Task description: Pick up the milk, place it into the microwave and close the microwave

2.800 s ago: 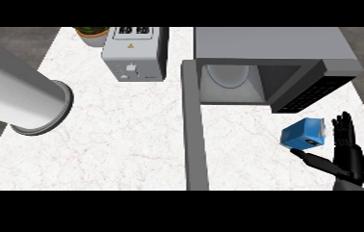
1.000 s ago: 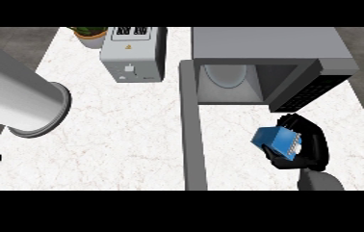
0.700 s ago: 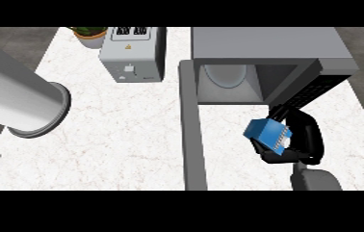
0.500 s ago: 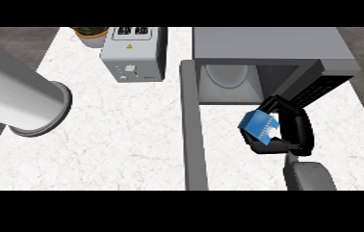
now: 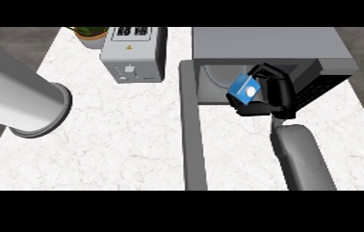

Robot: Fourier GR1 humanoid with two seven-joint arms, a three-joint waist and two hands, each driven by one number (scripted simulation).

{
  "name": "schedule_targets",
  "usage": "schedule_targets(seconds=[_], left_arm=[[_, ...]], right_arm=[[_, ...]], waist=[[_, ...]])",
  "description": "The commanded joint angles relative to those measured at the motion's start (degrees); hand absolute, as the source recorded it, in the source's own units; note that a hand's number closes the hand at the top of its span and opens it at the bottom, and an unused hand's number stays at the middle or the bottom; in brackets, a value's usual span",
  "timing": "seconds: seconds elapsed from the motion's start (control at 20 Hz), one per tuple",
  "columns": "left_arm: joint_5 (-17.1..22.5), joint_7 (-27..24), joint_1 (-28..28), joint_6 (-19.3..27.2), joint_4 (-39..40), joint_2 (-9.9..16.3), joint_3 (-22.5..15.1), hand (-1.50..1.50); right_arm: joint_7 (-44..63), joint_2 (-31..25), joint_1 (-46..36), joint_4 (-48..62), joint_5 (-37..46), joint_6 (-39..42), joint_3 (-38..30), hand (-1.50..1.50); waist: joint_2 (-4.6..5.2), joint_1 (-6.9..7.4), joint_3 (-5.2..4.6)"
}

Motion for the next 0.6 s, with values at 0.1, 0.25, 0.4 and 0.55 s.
schedule_targets(seconds=[0.1,0.25,0.4,0.55], left_arm=[[-0.66,-1.24,-0.79,-1.49,1.79,-0.79,-0.19,-1.50],[-0.09,0.33,-5.31,-0.41,5.07,1.51,0.40,-1.50],[0.05,-0.01,-3.86,-1.36,3.60,1.45,0.49,-1.50],[0.92,0.36,-3.75,-2.12,3.10,1.72,0.03,-1.50]], right_arm=[[0.28,1.02,-12.94,13.71,1.45,-2.49,-1.12,1.50],[-1.35,0.38,-13.19,15.97,2.02,-1.46,-0.64,1.50],[-2.50,-2.14,-15.44,19.30,1.85,-2.22,-3.21,1.50],[-3.27,-3.41,-17.08,19.79,2.80,-4.04,-3.84,1.50]], waist=[[0.93,2.00,-0.17],[1.09,1.76,-0.18],[1.42,3.35,-0.14],[1.52,4.06,-0.15]])
